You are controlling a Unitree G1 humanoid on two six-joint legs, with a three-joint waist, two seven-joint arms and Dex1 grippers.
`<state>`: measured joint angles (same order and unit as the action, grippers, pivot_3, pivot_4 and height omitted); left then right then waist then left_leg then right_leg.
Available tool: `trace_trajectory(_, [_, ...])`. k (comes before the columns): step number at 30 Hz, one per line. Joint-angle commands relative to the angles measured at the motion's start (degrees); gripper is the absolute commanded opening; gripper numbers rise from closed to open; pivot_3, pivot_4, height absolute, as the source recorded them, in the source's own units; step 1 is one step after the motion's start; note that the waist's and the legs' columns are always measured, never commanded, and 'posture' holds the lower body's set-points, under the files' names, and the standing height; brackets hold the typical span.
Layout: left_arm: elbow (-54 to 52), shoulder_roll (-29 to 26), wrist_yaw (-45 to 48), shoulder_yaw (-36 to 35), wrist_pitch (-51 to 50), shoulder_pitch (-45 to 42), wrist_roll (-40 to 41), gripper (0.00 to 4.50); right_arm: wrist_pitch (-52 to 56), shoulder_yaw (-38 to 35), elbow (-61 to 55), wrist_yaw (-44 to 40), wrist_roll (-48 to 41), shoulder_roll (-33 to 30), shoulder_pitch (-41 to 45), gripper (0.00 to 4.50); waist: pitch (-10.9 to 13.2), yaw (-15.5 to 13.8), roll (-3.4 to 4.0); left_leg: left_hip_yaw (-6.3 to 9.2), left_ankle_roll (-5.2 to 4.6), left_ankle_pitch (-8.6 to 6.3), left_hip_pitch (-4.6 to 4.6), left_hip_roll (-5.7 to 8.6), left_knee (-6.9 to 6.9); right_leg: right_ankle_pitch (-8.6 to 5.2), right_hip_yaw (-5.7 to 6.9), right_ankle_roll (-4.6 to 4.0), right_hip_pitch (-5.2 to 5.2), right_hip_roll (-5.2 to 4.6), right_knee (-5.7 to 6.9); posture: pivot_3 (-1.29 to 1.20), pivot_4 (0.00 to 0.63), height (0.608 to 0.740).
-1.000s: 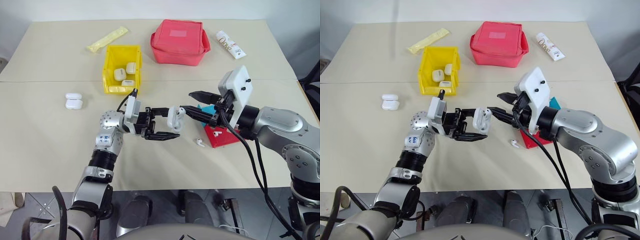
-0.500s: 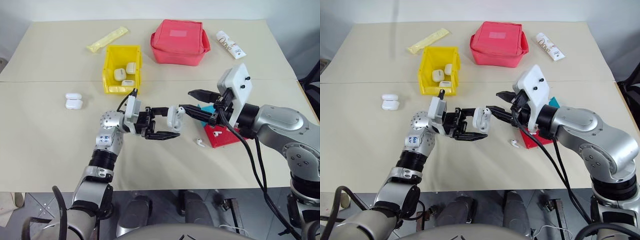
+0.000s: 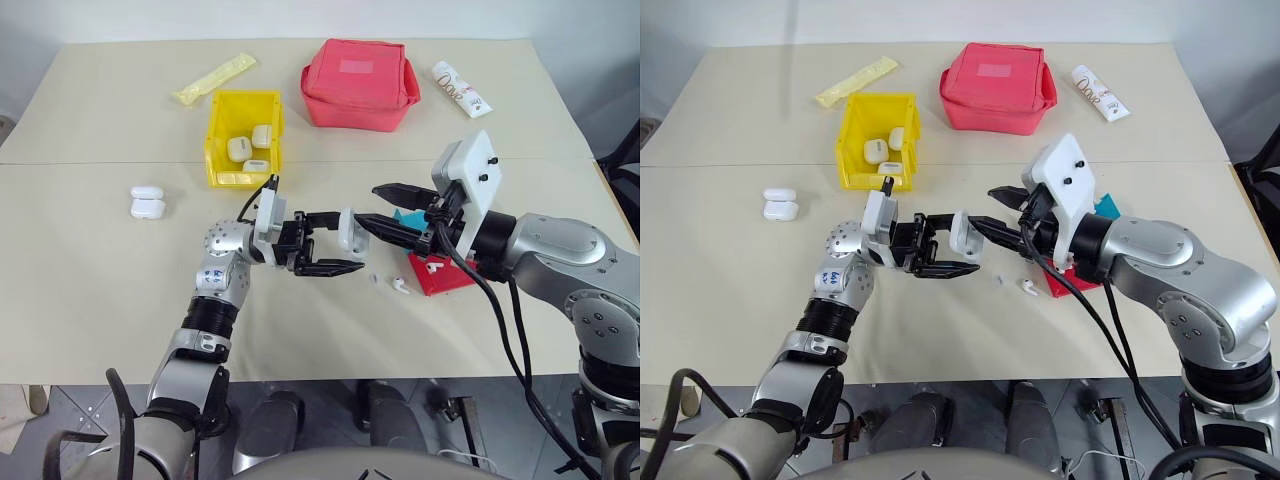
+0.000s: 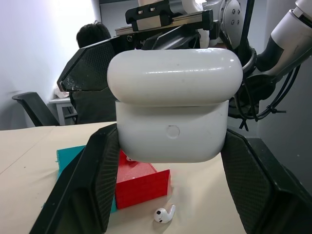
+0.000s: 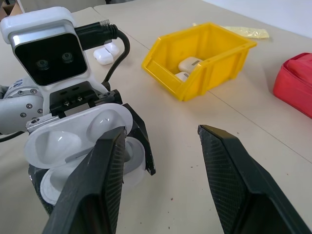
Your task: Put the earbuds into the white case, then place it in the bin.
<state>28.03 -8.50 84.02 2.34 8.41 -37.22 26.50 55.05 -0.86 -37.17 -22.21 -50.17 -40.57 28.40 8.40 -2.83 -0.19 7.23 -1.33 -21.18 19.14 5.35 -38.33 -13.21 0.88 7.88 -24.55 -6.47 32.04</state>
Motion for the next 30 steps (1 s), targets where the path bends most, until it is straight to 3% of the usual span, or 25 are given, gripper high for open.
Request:
trace_trajectory(1, [-1.42,0.76,0.03,0.37,0.47,-0.76,0.33,2.76,-0.66,-1.58,-1.54,0.48,0.42,0.56,-0.11,2.44,0.0,-0.01,0.0,0.0,0.0,0.0,0.0,0.0,0.0,0.0,0.0,0.0,0.0,0.0,0.0,0.0,0.15,0.74])
trace_trajectory(24, [2.59,0.43,-2.12,-0.7,4.91,-0.95,-0.67,2.76,-6.96,-9.92,0.75,-4.5,8.38,-4.45,-5.19,2.44,0.0,-0.05,0.0,-0.02,0.0,0.0,0.0,0.01,0.0,0.01,-0.01,0.01,0.0,0.0,0.0,0.0,0.15,0.74])
trace_trajectory(30, [4.0,-0.5,-1.07,-1.14,5.67,-1.1,-0.51,2.76,-5.49,-17.47,-2.46,-6.95,7.61,-8.62,-13.75,2.44,0.01,-0.38,-0.02,0.01,-0.01,0.0,0.03,0.02,0.0,0.01,0.02,0.01,0.01,-0.01,-0.03,0.0,0.15,0.74])
